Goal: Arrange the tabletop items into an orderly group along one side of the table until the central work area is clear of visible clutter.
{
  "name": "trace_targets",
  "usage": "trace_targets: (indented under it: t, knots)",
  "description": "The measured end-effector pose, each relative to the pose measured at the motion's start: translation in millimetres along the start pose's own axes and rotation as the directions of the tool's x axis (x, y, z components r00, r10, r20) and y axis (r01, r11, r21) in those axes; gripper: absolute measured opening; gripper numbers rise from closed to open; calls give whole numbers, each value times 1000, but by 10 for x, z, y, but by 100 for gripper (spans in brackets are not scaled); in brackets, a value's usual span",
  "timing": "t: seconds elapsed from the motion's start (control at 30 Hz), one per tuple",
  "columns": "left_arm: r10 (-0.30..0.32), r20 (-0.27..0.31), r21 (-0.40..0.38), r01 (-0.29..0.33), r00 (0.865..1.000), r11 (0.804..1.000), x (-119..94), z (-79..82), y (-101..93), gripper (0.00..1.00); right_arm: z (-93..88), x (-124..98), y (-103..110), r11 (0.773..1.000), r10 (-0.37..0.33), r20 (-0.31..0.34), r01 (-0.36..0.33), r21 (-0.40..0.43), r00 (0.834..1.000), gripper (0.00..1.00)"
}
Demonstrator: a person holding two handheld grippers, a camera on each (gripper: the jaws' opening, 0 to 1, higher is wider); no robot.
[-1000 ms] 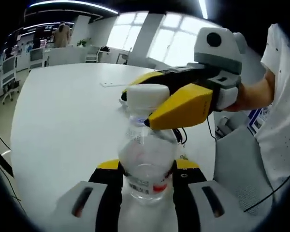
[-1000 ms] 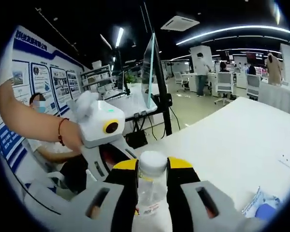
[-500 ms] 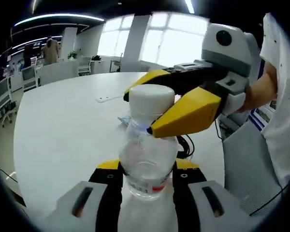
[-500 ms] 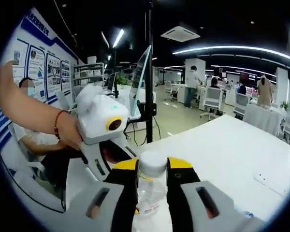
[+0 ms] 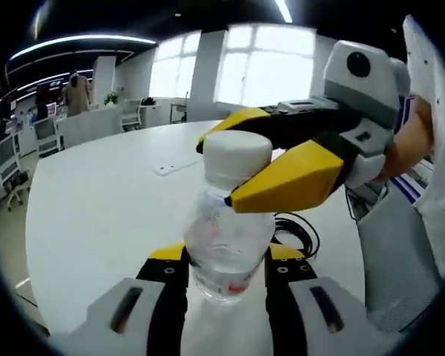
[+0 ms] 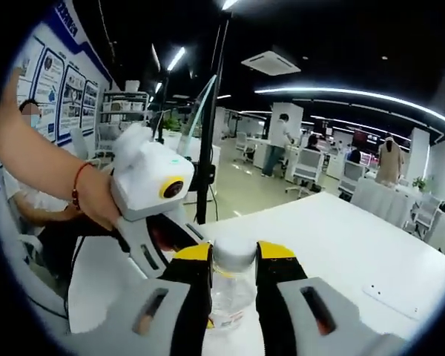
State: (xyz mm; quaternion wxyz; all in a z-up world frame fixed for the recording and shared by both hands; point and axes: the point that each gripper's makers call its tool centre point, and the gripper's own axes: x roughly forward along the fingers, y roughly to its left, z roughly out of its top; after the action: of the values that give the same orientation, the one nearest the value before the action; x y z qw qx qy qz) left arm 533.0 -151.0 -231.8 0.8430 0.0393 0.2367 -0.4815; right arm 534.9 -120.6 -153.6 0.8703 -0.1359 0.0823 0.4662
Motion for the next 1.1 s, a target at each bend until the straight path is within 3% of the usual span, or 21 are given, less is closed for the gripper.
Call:
trace_targets:
  t: [0.33,0.73,1.1]
  knots:
    - [45,16,9,-45,999,999,133,69,270,39,-47,163,-235,996,-87,9,87,-27,996,20]
    - [84,32,-22,-84,996,996,166,53,439,39,-105,330,-369,992,-121,18,122,-29,992,20]
    - [109,24,-47,-108,994,993,182,-11,514,39,-184,416,-360,992,-118,8,119,-34,993,20]
